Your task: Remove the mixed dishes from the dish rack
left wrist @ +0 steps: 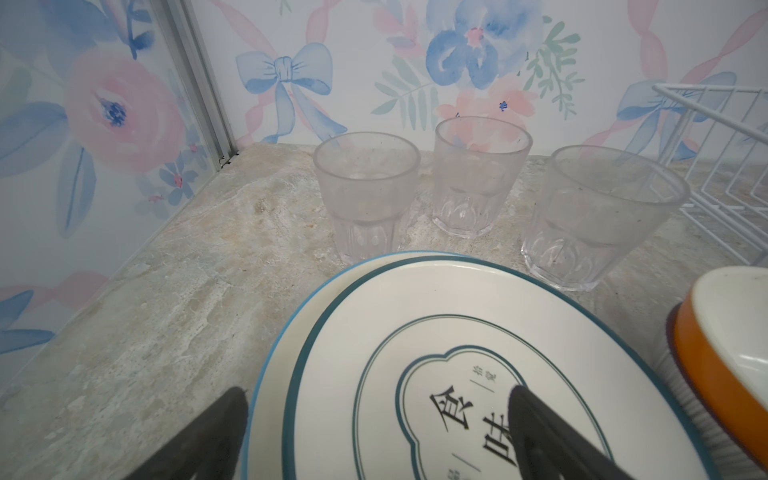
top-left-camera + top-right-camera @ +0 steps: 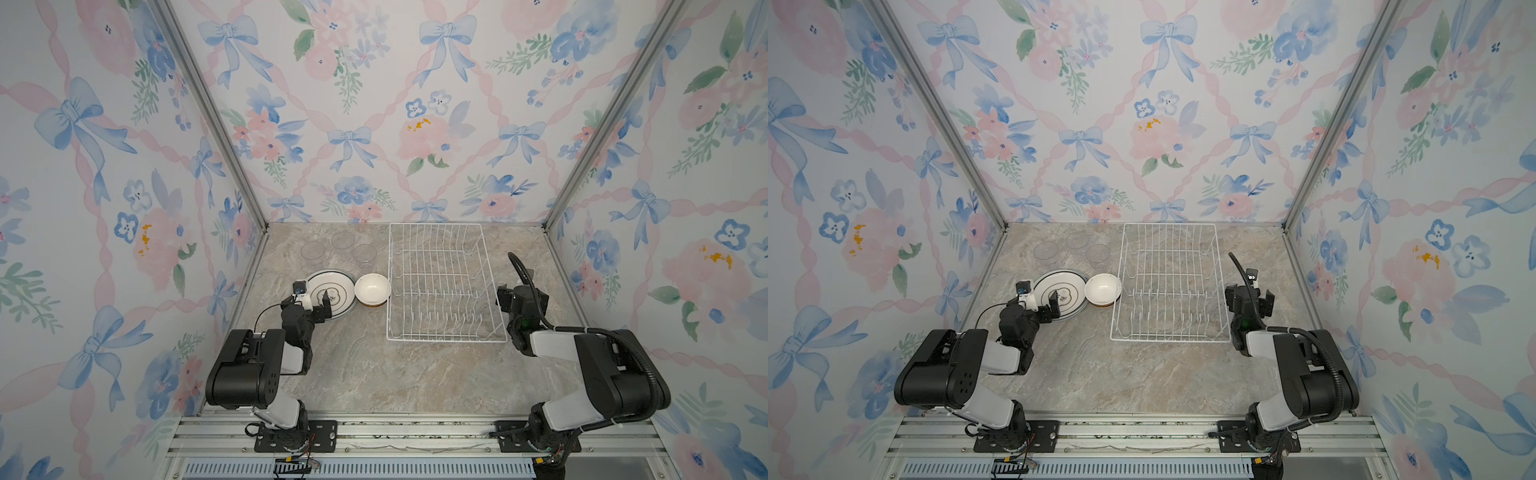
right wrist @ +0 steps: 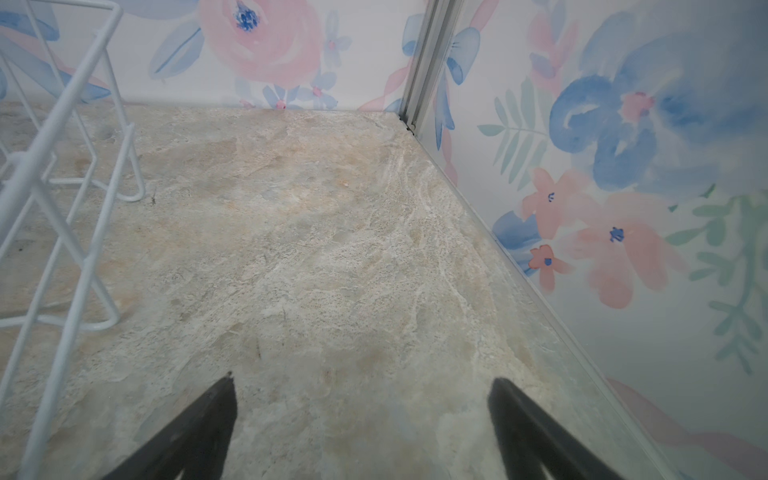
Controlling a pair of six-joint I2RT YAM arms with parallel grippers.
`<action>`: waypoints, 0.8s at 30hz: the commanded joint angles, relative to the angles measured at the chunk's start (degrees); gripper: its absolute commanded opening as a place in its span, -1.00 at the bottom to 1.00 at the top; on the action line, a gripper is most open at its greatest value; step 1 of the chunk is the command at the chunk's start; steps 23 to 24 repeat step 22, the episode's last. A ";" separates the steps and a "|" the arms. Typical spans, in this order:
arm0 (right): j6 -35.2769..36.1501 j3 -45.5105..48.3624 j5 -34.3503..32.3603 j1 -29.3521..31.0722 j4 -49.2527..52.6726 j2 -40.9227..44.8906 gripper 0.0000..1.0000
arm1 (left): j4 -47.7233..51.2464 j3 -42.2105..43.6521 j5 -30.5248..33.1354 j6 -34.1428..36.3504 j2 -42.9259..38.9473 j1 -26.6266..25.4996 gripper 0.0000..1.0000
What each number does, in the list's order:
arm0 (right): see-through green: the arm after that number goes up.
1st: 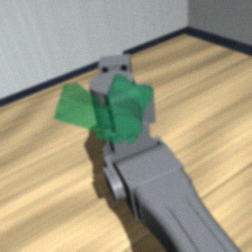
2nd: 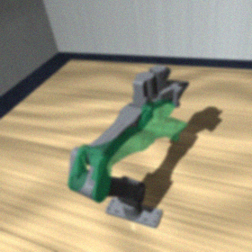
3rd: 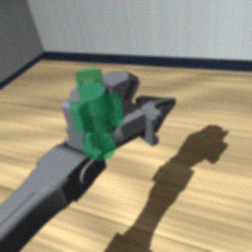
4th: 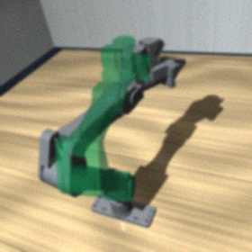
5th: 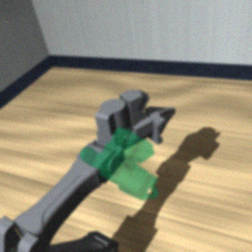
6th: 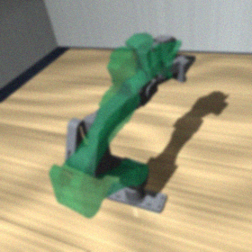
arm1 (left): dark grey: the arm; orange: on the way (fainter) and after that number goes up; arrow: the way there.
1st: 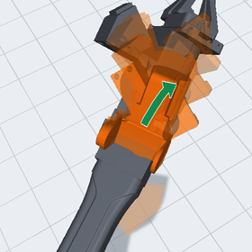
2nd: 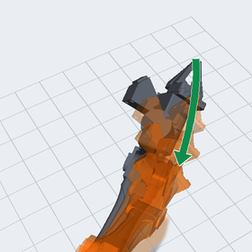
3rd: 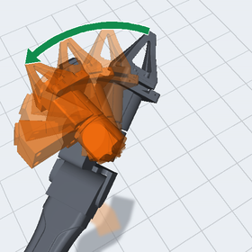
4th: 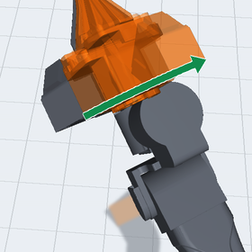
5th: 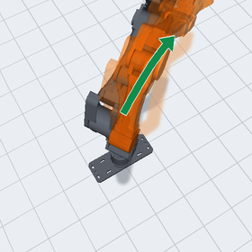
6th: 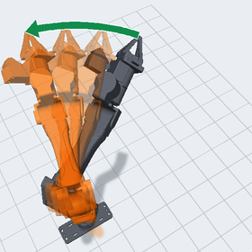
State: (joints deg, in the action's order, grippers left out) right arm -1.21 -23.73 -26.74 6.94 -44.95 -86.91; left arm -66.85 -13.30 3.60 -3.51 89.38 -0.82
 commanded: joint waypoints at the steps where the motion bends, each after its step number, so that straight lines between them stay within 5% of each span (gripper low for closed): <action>1: 1.57 3.67 6.98 -0.54 -15.69 -3.83 0.93 | -1.87 -0.58 1.86 2.05 0.19 -1.04 0.96; 3: 0.90 2.62 6.60 -0.33 -7.66 -0.86 0.94 | -1.97 -0.59 3.04 2.37 0.24 -1.67 0.96; 24: -0.10 2.43 6.60 -1.39 -9.63 -2.12 0.93 | -1.89 -0.61 3.08 2.51 0.27 -1.69 0.96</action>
